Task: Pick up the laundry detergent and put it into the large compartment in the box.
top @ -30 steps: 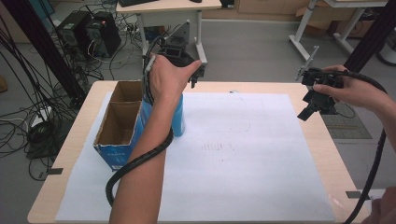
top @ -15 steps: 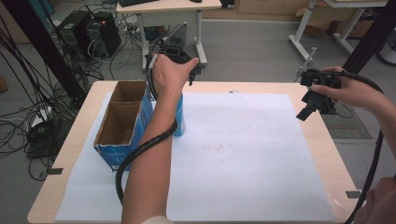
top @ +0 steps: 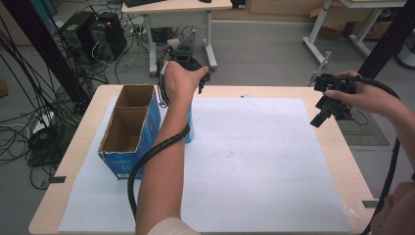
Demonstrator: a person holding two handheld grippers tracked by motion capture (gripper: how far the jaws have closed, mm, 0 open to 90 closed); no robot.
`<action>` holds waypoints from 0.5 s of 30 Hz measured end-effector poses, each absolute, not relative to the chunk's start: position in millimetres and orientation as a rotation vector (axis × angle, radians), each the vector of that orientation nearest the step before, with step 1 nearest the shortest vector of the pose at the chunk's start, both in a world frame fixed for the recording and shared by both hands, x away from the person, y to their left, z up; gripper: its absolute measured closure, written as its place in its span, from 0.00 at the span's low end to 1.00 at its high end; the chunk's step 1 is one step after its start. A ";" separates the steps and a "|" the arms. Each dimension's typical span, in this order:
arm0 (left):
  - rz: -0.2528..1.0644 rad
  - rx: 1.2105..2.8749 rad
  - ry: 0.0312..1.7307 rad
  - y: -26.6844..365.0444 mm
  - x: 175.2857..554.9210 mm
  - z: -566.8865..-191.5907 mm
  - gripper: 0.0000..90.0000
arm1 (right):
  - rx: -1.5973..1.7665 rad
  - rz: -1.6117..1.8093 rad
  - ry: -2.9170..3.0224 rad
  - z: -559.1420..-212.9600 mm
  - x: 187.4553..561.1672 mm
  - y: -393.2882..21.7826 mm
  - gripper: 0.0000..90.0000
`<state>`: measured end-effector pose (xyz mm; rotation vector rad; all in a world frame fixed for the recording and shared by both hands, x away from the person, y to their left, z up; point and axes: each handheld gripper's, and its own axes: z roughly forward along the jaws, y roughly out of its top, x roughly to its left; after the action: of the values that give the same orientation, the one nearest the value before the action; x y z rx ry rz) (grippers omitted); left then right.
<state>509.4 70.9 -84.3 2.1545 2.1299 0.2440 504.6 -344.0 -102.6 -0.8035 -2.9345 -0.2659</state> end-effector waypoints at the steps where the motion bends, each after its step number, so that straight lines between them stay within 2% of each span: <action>1: 0.238 2.158 2.138 69.7 511.4 -88.5 0.07 | -0.799 -0.264 -2.936 -102.6 504.5 -343.7 0.05; 15: 0.188 2.176 2.169 68.2 521.1 -106.5 0.10 | -0.797 -0.268 -2.934 -104.0 505.5 -344.0 0.05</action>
<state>521.1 68.2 -106.5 2.1756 2.1691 0.1876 505.5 -344.0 -104.0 -0.7967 -2.9345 -0.2685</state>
